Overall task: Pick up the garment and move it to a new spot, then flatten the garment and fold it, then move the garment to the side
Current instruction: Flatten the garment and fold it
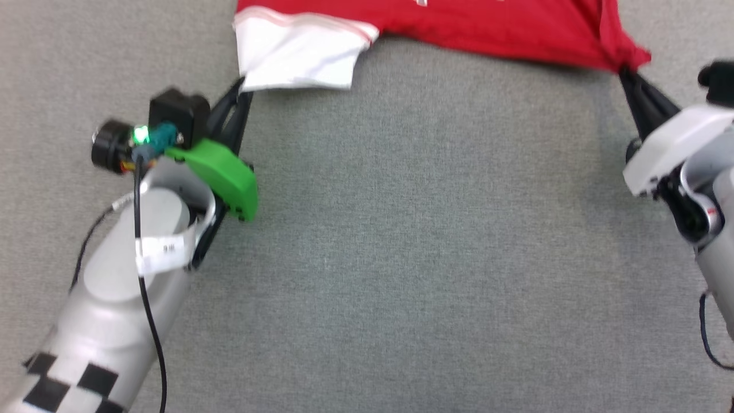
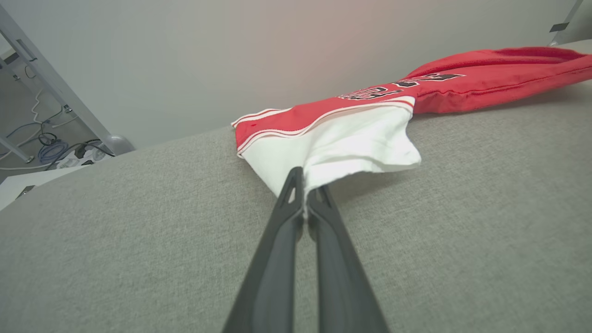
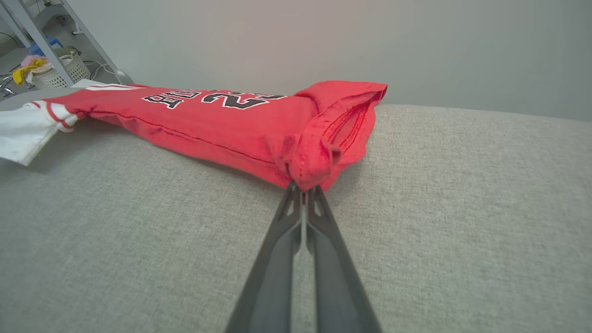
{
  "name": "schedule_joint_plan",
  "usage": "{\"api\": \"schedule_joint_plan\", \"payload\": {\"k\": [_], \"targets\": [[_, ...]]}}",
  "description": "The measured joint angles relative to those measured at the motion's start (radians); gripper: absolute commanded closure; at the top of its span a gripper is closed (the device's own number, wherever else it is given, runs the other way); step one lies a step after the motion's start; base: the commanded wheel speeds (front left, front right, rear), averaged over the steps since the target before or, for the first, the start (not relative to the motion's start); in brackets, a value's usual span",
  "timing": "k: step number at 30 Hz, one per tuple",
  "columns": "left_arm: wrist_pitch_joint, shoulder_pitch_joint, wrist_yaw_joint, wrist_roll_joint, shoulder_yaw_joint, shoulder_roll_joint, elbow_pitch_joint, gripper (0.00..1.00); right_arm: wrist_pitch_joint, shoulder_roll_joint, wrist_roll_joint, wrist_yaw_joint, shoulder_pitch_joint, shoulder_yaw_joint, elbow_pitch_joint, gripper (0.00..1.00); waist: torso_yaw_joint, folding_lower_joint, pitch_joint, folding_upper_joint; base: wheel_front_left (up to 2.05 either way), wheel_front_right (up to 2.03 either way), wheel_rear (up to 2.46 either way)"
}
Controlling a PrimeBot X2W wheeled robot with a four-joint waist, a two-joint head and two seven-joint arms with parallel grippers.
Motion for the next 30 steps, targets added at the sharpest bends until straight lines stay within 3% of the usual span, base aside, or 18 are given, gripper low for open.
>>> {"api": "schedule_joint_plan", "payload": {"k": [23, 30], "targets": [[0.211, 0.611, 0.105, -0.147, -0.026, 0.209, -0.468, 1.0, 0.108, -0.076, 0.253, 0.0, 0.434, -0.034, -0.077, 1.0, 0.033, 0.0, -0.318, 0.0, 0.0, 0.0, 0.0], [0.277, 0.732, 0.108, -0.2, -0.045, 0.273, -0.569, 1.0, 0.194, -0.105, 0.326, 0.0, 0.575, -0.065, -0.15, 1.0, 0.048, 0.0, -0.383, 0.0, 0.0, 0.0, 0.0]]}}
